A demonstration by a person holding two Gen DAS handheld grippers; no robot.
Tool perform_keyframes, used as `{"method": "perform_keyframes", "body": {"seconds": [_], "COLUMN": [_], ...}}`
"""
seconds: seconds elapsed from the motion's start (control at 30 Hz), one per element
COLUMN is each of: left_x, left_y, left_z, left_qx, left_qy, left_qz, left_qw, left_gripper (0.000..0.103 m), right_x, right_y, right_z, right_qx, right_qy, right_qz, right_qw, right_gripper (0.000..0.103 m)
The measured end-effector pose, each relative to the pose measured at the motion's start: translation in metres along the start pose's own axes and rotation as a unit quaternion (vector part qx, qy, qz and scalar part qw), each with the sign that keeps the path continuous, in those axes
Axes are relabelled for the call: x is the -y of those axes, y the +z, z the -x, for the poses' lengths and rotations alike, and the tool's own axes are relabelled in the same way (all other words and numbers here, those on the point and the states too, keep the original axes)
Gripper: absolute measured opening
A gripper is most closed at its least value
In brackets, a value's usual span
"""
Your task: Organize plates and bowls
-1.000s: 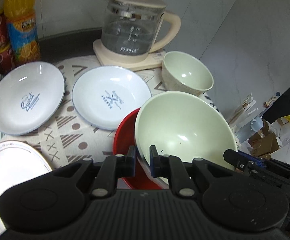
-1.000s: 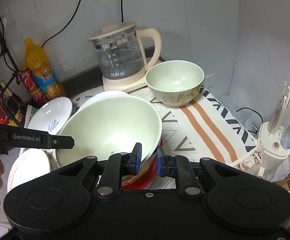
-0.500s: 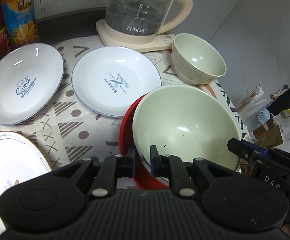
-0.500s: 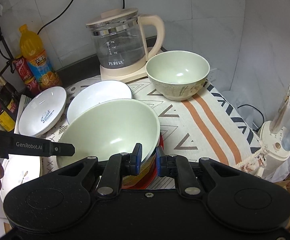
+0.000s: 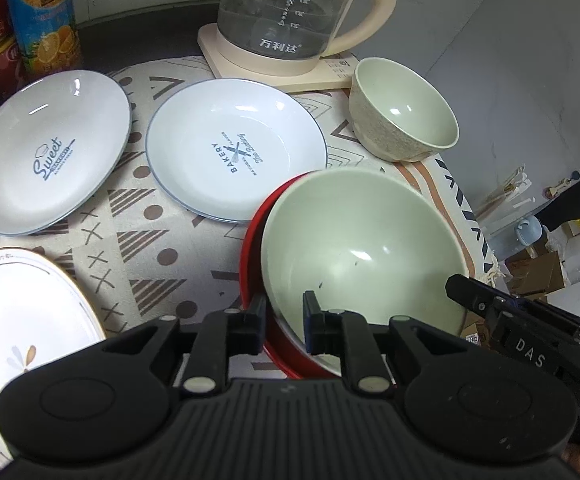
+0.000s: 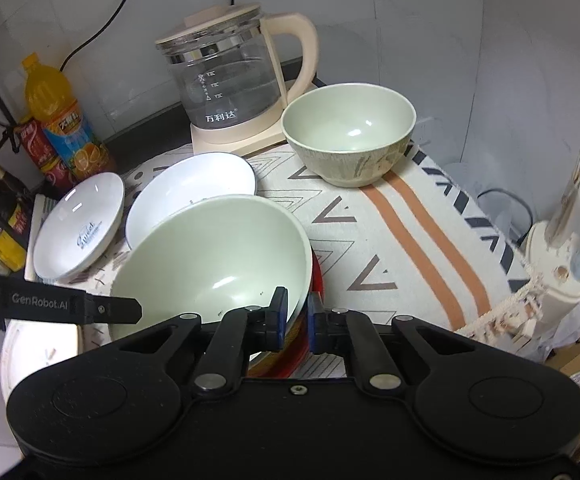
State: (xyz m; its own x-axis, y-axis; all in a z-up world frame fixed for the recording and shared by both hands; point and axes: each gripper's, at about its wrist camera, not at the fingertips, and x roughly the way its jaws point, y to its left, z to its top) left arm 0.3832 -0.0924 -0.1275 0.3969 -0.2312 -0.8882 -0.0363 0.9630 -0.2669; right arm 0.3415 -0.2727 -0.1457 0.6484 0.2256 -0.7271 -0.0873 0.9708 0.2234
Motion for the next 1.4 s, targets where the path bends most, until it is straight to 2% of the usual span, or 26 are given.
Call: {"method": "perform_keyframes", "body": {"seconds": [0.33,0.43,0.5,0.53,0.6,0.67,0.8,1.0,1.07,1.23,1.3,1.4], "left_x": [0.0,-0.001,-0.002,-0.003,-0.003,-0.001,0.007,0.02,0.026,0.041,0.045,0.05], "left_y": [0.001,0.001,0.002,0.004,0.006,0.01,0.016,0.026,0.031,0.042,0.046,0.054], "left_z": [0.02,0.022,0.024,0.026,0.029,0.031,0.028,0.019,0.014,0.003,-0.002,-0.011], "left_qx": [0.016,0.015,0.013,0.016,0.021,0.025,0.03,0.034,0.036,0.037,0.038,0.039], "left_qy": [0.009,0.015,0.014,0.012,0.016,0.019,0.019,0.015,0.015,0.011,0.01,0.011], "left_qz": [-0.001,0.001,0.008,0.013,0.017,0.017,0.007,0.008,0.008,0.002,0.003,0.007], "left_qw": [0.9998,0.9998,0.9998,0.9997,0.9995,0.9994,0.9993,0.9993,0.9992,0.9993,0.9992,0.9991], "left_gripper": [0.016,0.019,0.025,0.027,0.036,0.047,0.055,0.058,0.058,0.058,0.058,0.058], "right_x": [-0.002,0.001,0.005,0.006,0.008,0.008,0.015,0.034,0.042,0.061,0.068,0.076], "right_y": [0.002,0.003,0.004,0.004,0.006,0.008,0.011,0.014,0.016,0.023,0.027,0.033], "right_z": [-0.003,-0.006,-0.006,-0.003,0.004,0.01,0.016,0.017,0.017,0.01,0.007,0.001], "right_qx": [0.006,-0.008,-0.014,-0.01,-0.001,0.007,0.016,0.024,0.029,0.03,0.032,0.034], "right_qy": [0.003,0.0,-0.001,0.003,0.017,0.021,0.027,0.028,0.026,0.018,0.011,0.009], "right_qz": [-0.002,-0.01,-0.024,-0.027,-0.027,-0.026,-0.031,-0.051,-0.059,-0.075,-0.08,-0.079], "right_qw": [1.0,1.0,1.0,1.0,0.999,0.999,0.999,0.998,0.998,0.997,0.996,0.996], "right_gripper": [0.006,0.007,0.014,0.014,0.015,0.023,0.031,0.036,0.044,0.046,0.054,0.057]}}
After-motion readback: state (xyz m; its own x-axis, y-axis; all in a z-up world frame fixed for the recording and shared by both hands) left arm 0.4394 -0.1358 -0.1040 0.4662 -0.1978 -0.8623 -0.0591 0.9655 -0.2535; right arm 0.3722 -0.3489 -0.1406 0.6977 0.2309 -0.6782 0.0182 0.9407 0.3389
